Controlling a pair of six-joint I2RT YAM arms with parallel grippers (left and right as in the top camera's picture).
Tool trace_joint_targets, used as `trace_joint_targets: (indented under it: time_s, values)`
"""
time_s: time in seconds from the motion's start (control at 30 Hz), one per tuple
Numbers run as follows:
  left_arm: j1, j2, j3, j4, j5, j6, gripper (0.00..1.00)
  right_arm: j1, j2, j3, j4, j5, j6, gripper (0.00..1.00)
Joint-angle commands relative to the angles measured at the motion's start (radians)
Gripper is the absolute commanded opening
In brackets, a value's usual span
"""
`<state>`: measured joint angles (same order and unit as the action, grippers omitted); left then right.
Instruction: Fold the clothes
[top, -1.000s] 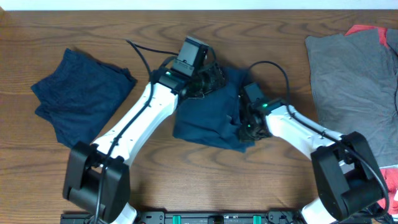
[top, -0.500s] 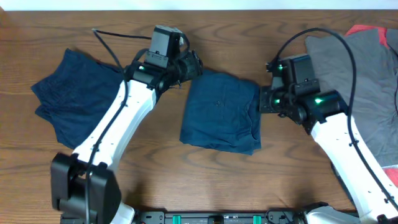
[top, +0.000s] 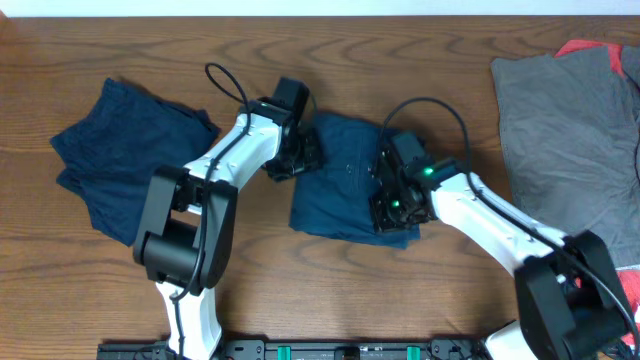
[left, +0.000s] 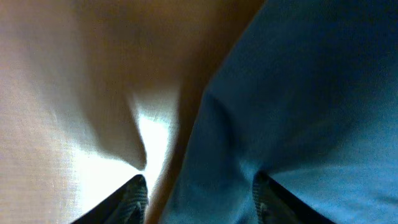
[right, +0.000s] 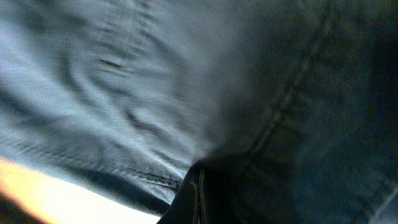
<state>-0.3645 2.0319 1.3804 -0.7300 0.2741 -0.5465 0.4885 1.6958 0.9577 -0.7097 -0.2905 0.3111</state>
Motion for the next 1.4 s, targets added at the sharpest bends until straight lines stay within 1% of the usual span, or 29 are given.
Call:
trace_joint_targets:
  time_s: [0.0, 0.1, 0.2, 0.23, 0.27, 0.37, 0.43, 0.5, 0.53, 0.63, 0.67, 0.7, 0.77, 0.87, 0.97, 1.03, 1.1, 1.17, 1.37]
  values:
    - [-0.014, 0.013, -0.002, -0.103, 0.013, 0.015, 0.54, -0.011, 0.048, -0.038, -0.001, 0.129, 0.085, 0.01]
    - [-0.031, 0.012, -0.002, -0.232, 0.031, 0.011, 0.54, -0.044, 0.070, -0.051, -0.001, 0.280, 0.153, 0.01]
    - [-0.053, 0.012, -0.002, -0.339, 0.135, 0.011, 0.54, -0.101, 0.071, -0.047, 0.033, 0.480, 0.205, 0.02]
    - [-0.063, 0.006, -0.002, -0.368, 0.171, 0.011, 0.54, -0.121, 0.071, -0.042, 0.061, 0.520, 0.204, 0.04]
    - [-0.071, 0.000, -0.002, -0.383, 0.186, 0.012, 0.54, -0.137, 0.071, -0.035, 0.088, 0.542, 0.203, 0.08]
    - [-0.098, -0.055, -0.002, -0.397, 0.182, 0.011, 0.54, -0.177, 0.069, 0.003, 0.143, 0.534, 0.142, 0.09]
    - [-0.102, -0.118, -0.002, -0.369, 0.151, 0.010, 0.54, -0.188, 0.069, 0.037, 0.149, 0.506, 0.105, 0.11]
    - [-0.098, -0.190, -0.002, -0.317, 0.073, 0.010, 0.56, -0.189, 0.069, 0.068, 0.149, 0.484, 0.067, 0.13]
    - [-0.095, -0.223, -0.002, -0.280, 0.029, 0.012, 0.61, -0.187, 0.069, 0.079, 0.149, 0.476, 0.052, 0.15]
    - [-0.090, -0.301, -0.002, -0.130, -0.174, 0.031, 0.94, -0.179, 0.069, 0.089, 0.149, 0.443, 0.039, 0.17]
    - [-0.090, -0.312, -0.002, -0.052, -0.193, 0.108, 0.95, -0.175, 0.069, 0.089, 0.145, 0.433, 0.040, 0.18]
    - [-0.090, -0.312, -0.002, -0.012, -0.183, 0.156, 0.96, -0.172, 0.069, 0.089, 0.142, 0.429, 0.040, 0.18]
    - [-0.090, -0.302, -0.002, 0.063, -0.135, 0.278, 0.99, -0.166, 0.069, 0.089, 0.134, 0.415, 0.039, 0.20]
    - [-0.088, -0.264, -0.002, 0.117, -0.101, 0.373, 0.98, -0.161, 0.069, 0.089, 0.116, 0.413, 0.040, 0.23]
    - [-0.079, -0.206, -0.002, 0.154, -0.100, 0.397, 0.98, -0.161, 0.069, 0.089, 0.097, 0.413, 0.040, 0.27]
    - [-0.070, -0.162, -0.002, 0.187, -0.090, 0.405, 0.98, -0.161, 0.069, 0.089, 0.087, 0.413, 0.040, 0.28]
    - [-0.062, -0.118, -0.002, 0.229, -0.018, 0.462, 0.98, -0.161, 0.069, 0.089, 0.080, 0.413, 0.040, 0.29]
    - [-0.057, -0.075, -0.002, 0.272, 0.045, 0.491, 0.98, -0.161, 0.069, 0.089, 0.071, 0.413, 0.040, 0.29]
    - [-0.058, 0.036, -0.002, 0.348, 0.076, 0.481, 0.98, -0.161, 0.069, 0.089, 0.043, 0.413, 0.045, 0.29]
